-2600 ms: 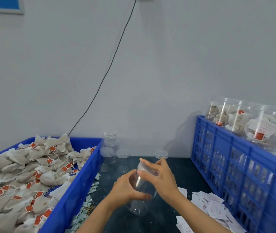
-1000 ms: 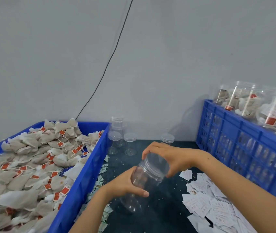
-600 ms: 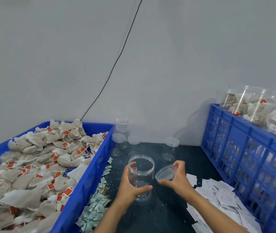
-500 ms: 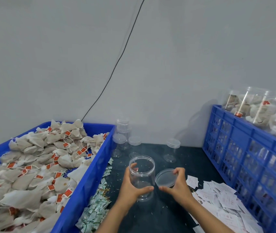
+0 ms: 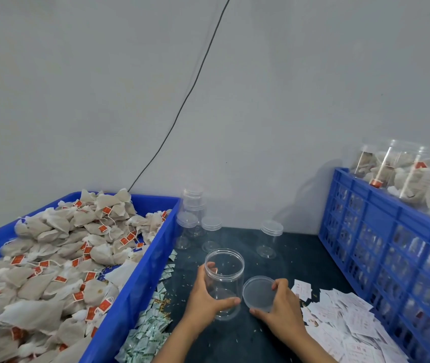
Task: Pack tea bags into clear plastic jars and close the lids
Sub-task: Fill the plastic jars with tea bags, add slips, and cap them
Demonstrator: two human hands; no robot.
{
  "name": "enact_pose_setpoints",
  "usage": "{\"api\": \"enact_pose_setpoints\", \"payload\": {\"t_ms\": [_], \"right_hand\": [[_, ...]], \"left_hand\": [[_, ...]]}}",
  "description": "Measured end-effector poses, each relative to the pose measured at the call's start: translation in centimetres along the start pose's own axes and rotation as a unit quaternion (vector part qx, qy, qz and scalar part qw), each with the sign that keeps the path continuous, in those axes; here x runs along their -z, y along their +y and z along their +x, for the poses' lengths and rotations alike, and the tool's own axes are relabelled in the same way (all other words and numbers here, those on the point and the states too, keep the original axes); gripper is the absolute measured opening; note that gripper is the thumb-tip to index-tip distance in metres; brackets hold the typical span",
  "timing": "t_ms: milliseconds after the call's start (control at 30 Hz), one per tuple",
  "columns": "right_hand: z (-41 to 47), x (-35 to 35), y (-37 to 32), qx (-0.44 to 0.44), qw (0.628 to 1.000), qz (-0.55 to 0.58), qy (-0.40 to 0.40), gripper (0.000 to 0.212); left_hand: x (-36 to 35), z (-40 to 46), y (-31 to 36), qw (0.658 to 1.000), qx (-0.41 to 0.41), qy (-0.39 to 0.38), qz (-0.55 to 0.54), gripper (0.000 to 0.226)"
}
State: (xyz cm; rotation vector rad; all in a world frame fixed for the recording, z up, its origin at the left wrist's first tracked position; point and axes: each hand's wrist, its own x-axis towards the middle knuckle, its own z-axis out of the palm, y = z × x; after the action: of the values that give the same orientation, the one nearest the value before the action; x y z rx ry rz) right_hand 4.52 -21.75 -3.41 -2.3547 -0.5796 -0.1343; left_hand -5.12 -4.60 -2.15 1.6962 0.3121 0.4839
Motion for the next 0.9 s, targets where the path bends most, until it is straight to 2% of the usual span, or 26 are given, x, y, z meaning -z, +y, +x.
{"api": "enact_pose_setpoints", "payload": {"t_ms": [133, 233, 467, 533, 633, 700, 767, 833, 900], "right_hand": [[-0.2, -0.1, -0.1, -0.018, 0.998, -0.047, -0.027, 0.065], [0.0, 0.1, -0.2, -0.026, 0.995, -0.08, -0.062, 0.076], [1.1, 2.7, -1.8, -0.05, 0.986, -0.034, -0.155, 0.099], [1.8, 3.8, -3.2, -0.044, 0.989, 0.021, -0.136, 0.088], [3.1, 5.6, -6.6, -0.003, 0.988, 0.136, -0.075, 0.054], [3.7, 6.6, -9.6, 0.021, 0.979, 0.198, -0.041, 0.04], [4.1, 7.2, -13.0, 0.037, 0.962, 0.27, -0.019, 0.033], [4.4, 7.2, -16.2, 0.034, 0.937, 0.349, -0.013, 0.029], [4.5, 6.3, -19.7, -0.001, 0.891, 0.453, -0.027, 0.028]], "left_hand": [[0.1, -0.1, 0.0, 1.0, 0.014, -0.007, 0.006, 0.09], [0.1, -0.4, 0.3, 0.999, 0.029, -0.017, 0.004, 0.09], [0.7, -0.7, 2.5, 0.991, 0.108, -0.073, 0.017, 0.093], [0.9, -0.8, 3.4, 0.988, 0.126, -0.08, 0.032, 0.105], [1.1, -1.0, 5.0, 0.989, 0.134, -0.059, 0.02, 0.124], [1.4, -0.9, 6.8, 0.992, 0.122, -0.039, 0.007, 0.129], [1.8, -0.4, 9.1, 0.995, 0.099, -0.007, 0.01, 0.122], [2.2, 0.3, 11.3, 0.996, 0.084, 0.024, 0.01, 0.104], [3.5, 0.9, 13.2, 0.995, 0.072, 0.06, 0.026, 0.083]]}}
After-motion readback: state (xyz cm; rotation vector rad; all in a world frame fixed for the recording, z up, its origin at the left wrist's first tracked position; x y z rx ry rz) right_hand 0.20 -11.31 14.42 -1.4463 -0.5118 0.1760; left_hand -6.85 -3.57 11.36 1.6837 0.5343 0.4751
